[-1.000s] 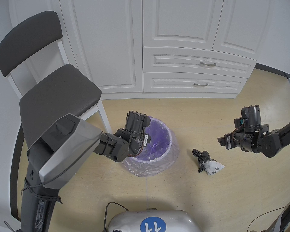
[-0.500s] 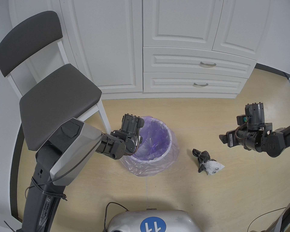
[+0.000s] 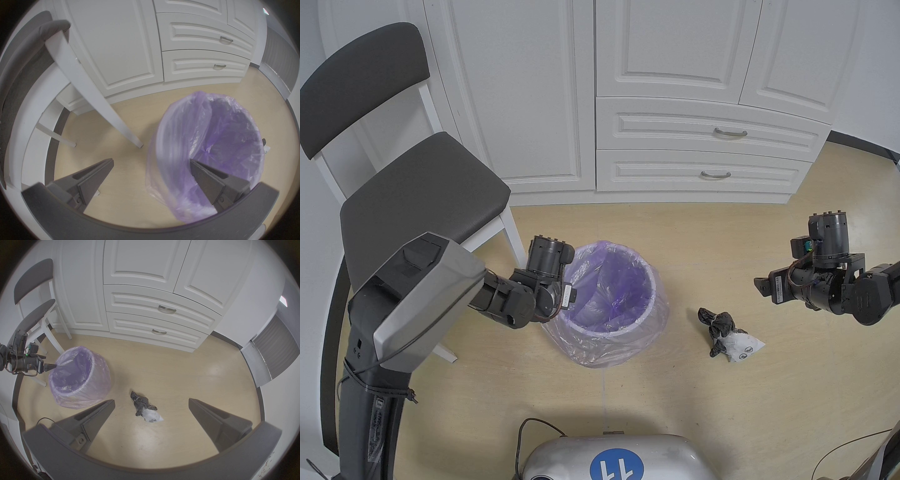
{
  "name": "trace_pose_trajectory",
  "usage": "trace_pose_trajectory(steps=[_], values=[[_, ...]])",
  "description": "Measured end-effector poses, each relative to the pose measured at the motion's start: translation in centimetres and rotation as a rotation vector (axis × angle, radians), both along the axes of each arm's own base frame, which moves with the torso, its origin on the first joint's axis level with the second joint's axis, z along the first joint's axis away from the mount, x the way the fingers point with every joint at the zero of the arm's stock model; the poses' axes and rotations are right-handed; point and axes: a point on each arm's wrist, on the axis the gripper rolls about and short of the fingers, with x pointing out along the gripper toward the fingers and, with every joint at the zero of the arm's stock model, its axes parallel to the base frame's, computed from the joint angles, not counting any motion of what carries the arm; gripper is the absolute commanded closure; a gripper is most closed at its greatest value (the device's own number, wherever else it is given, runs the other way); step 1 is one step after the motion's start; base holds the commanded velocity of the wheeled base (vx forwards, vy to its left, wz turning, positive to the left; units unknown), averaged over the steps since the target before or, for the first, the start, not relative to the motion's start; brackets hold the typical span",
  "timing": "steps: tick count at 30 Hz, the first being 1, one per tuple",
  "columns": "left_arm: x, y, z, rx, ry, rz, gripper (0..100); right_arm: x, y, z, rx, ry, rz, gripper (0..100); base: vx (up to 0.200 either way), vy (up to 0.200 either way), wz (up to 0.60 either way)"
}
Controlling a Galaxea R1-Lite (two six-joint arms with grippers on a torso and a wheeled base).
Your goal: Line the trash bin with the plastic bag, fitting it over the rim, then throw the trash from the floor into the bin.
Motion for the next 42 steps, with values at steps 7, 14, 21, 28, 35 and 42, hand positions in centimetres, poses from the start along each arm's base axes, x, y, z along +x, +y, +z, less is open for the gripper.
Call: trace_pose_trajectory(steps=[7,14,21,28,35,42], values=[[0.1,2.3,0.8,-0.029,-0.008,0.016,0,0.0,0.0,0.0,-0.002,0.001,0.001,0,0.0,0.0,0.0],[-0.2,2.9,1.4,-0.066,-0.032,-0.006,0,0.0,0.0,-0.2,-0.003,0.007,0.002,0,0.0,0.0,0.0],[-0.2,3.6,2.3,-0.085,-0.042,-0.016,0,0.0,0.1,-0.2,-0.005,0.009,0.005,0,0.0,0.0,0.0],[0.4,5.2,2.6,-0.101,-0.045,0.0,0,-0.1,0.1,-0.3,-0.015,0.014,0.011,0,0.0,0.0,0.0],[0.4,5.7,2.8,-0.131,-0.041,-0.001,0,-0.2,0.2,-0.5,-0.017,0.019,0.014,0,0.0,0.0,0.0],[-1.1,2.7,2.9,-0.184,-0.016,-0.113,0,-0.5,1.1,-0.8,-0.02,0.032,0.047,0,0.0,0.0,0.0]])
